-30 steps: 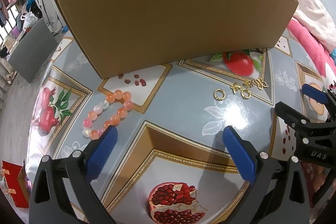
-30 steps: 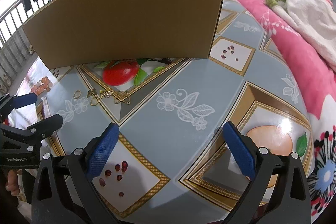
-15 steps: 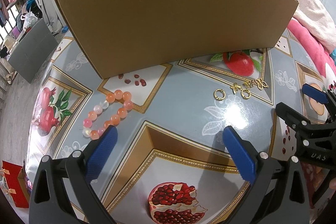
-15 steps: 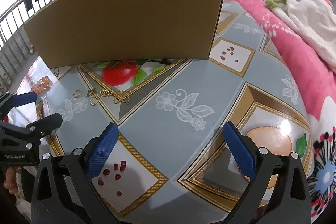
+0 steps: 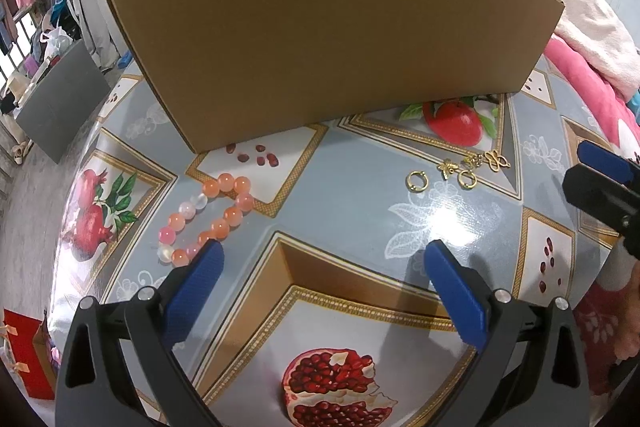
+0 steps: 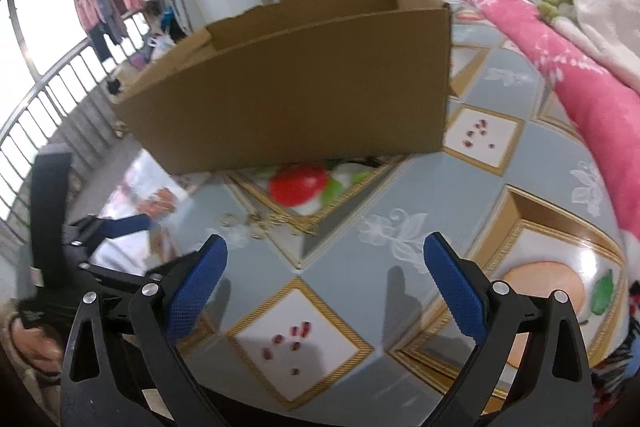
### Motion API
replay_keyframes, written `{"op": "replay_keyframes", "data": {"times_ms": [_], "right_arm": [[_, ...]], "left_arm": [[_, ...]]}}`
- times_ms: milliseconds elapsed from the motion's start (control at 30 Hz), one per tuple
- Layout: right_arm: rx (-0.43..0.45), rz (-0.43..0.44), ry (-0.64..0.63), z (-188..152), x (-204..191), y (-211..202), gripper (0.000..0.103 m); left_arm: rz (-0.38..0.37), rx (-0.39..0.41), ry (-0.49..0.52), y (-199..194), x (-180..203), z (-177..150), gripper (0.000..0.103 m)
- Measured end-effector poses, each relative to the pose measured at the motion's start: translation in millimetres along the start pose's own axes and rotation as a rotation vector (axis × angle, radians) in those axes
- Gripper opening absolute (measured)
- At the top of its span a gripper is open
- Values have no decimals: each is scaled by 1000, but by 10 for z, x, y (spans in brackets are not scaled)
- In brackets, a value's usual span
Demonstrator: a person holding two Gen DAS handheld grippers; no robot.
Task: Organize jewelry
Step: 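Move the right tool out of the box back over the gold pieces, then lower the right tool onto the small gold ring and close on it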
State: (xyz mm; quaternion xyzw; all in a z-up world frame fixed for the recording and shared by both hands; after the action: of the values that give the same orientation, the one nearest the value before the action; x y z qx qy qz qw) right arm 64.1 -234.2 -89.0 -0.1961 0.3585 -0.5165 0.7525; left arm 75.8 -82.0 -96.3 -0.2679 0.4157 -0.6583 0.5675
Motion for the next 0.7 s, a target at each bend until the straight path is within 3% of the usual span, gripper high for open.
{"op": "replay_keyframes", "data": {"times_ms": [67,167,500,700], "right_arm": [[6,35,-6,22,-39,-4,94],[7,75,-3,18,-132,-16,85],[-48,156,-35,-12,-347,194,51],[-100,122,-107,-48,-440,378,36]], "left_arm": [[-3,6,4,-1,-1,-5,99],[-13,19,17,-10,-2,-13,99],[-44,68,37,-85,-113,-126,99],[-46,85,37,-110,-206,-186,99]]}}
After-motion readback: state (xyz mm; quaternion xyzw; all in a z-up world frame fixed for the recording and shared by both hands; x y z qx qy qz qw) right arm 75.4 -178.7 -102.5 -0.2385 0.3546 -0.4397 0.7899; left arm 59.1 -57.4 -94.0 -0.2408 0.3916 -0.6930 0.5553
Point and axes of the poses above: each gripper's, at about its wrist camera, not at the fingertips, and y roughly the way its jaws point, x to its right, z to its top, the point moved 4 cm from there along y, roughly the way its jaws point, and after that the axes turned 7 degrees about z, right-handed, at the moved point
